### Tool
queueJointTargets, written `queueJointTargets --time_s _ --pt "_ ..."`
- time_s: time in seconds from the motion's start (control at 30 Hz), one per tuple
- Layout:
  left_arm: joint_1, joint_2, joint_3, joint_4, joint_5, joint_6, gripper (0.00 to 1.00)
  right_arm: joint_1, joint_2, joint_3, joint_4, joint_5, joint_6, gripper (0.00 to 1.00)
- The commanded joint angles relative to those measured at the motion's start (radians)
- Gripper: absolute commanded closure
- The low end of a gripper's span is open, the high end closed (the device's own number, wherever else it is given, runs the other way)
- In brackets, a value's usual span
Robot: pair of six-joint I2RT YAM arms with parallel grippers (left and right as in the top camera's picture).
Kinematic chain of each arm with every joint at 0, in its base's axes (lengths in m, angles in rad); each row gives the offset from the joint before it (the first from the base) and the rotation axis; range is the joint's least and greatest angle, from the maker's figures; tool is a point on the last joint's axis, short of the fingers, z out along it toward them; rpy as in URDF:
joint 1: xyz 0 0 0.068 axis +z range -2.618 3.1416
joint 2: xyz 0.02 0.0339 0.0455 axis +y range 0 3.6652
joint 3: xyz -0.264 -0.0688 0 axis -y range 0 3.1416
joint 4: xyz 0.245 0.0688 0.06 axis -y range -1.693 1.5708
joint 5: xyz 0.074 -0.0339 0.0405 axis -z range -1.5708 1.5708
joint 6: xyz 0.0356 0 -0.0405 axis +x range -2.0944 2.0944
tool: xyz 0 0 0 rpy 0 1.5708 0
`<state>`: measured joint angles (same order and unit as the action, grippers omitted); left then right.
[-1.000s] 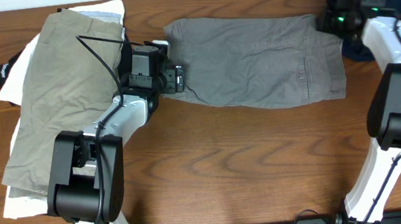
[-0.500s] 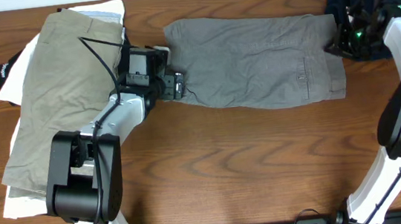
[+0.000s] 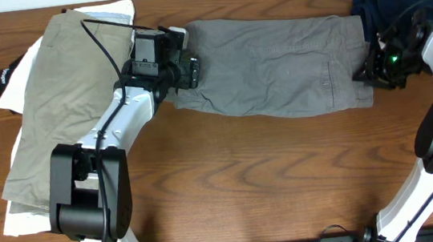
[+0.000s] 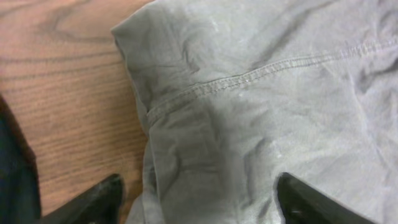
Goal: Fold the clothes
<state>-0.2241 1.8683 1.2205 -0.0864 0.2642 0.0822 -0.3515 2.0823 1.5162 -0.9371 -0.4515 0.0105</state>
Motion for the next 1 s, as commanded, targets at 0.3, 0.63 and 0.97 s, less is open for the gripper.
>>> queueJointTargets --time_s 0.3,0.63,0.97 --pt "-0.018 0.138 0.016 0.059 0.016 0.014 0.45 -0.028 -0.016 -0.028 0.107 -0.027 -0.037 0.45" --pt "-0.054 0.189 0.016 0.062 0.014 0.014 0.74 -0.03 -0.014 0.005 0.166 0.118 -0.087 0.33" --pt "-0.054 0.189 0.014 0.053 0.012 0.015 0.87 -0.011 0.013 -0.037 0.276 0.122 -0.077 0.34"
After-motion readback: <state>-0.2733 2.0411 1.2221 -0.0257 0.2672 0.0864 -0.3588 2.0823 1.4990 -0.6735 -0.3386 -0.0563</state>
